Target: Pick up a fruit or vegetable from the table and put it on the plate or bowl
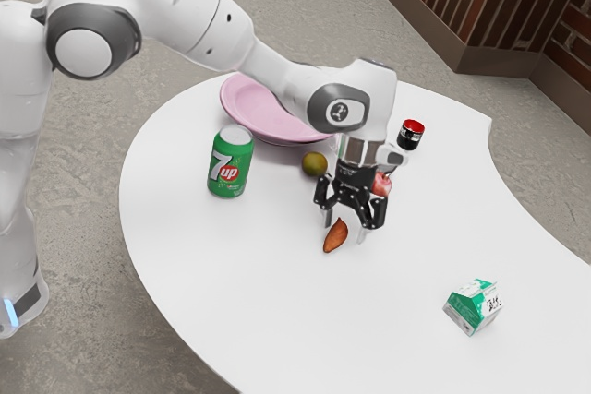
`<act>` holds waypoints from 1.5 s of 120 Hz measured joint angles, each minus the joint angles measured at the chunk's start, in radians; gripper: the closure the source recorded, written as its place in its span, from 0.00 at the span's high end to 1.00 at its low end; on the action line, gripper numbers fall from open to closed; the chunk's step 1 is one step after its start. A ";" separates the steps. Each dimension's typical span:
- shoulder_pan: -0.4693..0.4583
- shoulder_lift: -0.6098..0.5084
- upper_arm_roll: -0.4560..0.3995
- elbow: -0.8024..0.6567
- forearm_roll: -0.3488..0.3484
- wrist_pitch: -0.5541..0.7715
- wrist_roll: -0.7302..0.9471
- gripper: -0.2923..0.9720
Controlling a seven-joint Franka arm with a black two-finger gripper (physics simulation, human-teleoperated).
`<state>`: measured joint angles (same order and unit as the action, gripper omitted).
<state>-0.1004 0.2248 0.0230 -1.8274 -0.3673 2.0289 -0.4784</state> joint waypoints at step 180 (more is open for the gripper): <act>-0.023 0.017 0.001 -0.009 -0.048 0.026 -0.010 0.49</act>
<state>-0.1236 0.2417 0.0245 -1.8365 -0.4157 2.0544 -0.4884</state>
